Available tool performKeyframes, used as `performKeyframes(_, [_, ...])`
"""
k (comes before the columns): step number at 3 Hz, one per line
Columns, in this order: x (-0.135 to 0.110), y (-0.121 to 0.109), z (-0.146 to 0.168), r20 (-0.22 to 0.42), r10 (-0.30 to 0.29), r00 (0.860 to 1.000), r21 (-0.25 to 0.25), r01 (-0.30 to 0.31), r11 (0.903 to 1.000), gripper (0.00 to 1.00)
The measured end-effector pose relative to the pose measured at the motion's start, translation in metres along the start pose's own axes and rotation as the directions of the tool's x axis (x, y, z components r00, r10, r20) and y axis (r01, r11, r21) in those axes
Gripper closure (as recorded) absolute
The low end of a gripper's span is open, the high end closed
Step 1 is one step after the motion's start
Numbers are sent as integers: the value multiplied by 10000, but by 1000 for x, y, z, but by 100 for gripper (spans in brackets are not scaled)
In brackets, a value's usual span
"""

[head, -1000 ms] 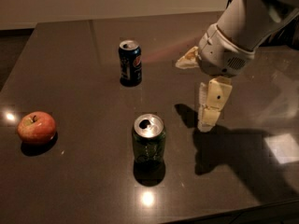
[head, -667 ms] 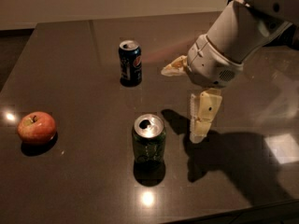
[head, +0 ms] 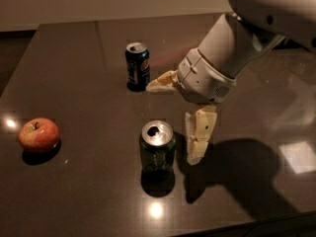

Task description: Move green can near apple

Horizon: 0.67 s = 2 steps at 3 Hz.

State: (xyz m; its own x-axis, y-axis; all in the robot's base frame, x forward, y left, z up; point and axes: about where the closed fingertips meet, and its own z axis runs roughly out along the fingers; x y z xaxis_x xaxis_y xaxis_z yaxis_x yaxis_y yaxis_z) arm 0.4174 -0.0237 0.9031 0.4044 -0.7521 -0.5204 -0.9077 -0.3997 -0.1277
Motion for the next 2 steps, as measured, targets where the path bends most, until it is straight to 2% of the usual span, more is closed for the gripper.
performKeyframes(1, [-13, 3, 5, 189, -303, 9994, -395, 310, 9987, 19])
performKeyframes(2, [-22, 7, 8, 273, -427, 9987, -789, 447, 9959, 42])
